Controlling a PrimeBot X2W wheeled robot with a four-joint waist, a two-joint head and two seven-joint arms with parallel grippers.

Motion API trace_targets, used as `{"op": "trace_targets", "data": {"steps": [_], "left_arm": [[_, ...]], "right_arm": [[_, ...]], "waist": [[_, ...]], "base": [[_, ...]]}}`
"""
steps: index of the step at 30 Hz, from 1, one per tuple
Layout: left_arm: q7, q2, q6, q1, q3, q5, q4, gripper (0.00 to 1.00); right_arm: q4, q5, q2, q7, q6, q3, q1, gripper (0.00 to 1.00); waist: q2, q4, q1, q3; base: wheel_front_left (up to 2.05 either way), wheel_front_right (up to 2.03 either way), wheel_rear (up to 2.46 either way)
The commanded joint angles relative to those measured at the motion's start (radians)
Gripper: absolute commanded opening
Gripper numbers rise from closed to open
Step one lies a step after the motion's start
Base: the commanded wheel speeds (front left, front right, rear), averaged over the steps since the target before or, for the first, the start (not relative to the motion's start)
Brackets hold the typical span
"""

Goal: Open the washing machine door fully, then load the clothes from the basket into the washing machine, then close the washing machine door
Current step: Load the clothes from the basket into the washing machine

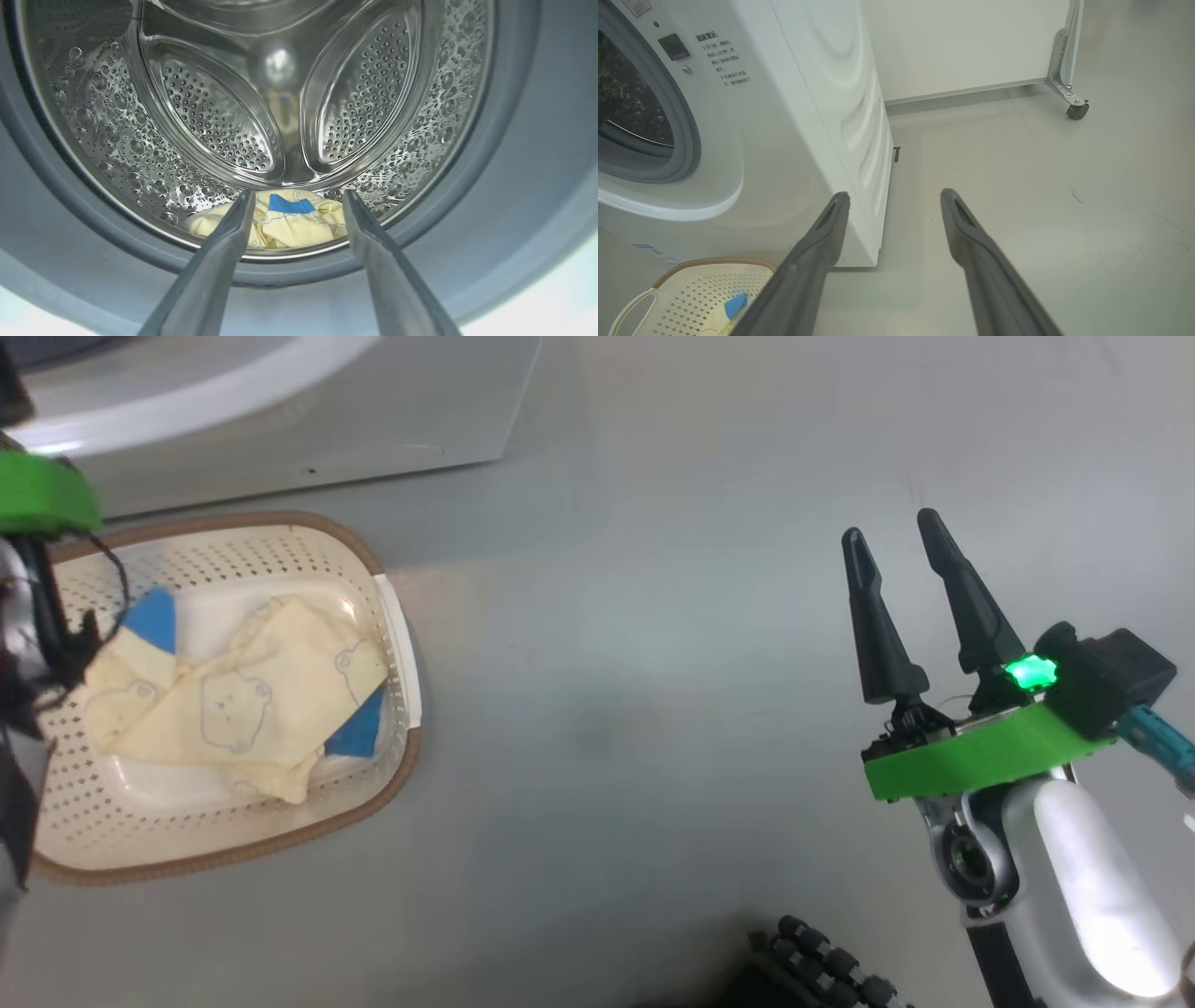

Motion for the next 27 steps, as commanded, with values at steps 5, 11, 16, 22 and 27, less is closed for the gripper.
{"op": "trace_targets", "data": {"steps": [5,11,16,22,27], "left_arm": [[-0.046,-0.009,0.083,0.183,0.011,0.005,-0.127,1.00],[-0.064,-0.046,0.127,0.382,-0.011,0.018,-0.228,1.00],[-0.070,-0.094,0.133,0.500,-0.031,0.016,-0.277,1.00],[-0.071,-0.146,0.127,0.614,-0.041,0.033,-0.286,1.00],[-0.071,-0.175,0.116,0.688,-0.044,0.044,-0.284,1.00]], "right_arm": [[-0.019,-0.045,-0.008,-0.009,-0.003,-0.012,0.061,1.00],[-0.013,-0.083,-0.008,-0.009,-0.003,-0.037,0.105,1.00],[-0.009,-0.123,-0.008,-0.009,-0.003,-0.062,0.143,1.00],[-0.003,-0.165,-0.008,-0.009,-0.003,-0.077,0.182,1.00],[0.001,-0.189,-0.008,-0.009,-0.003,-0.085,0.214,1.00]], "waist": [[-0.0001,0.063,0.0001,-0.126],[-0.0001,0.102,0.0001,-0.215],[-0.0001,0.144,0.0001,-0.283],[-0.0001,0.176,0.0001,-0.368],[-0.0001,0.202,0.0001,-0.424]], "base": [[0.00,0.00,0.00],[0.00,0.00,0.00],[0.00,0.00,0.00],[0.00,0.00,0.00],[0.00,0.00,0.00]]}}
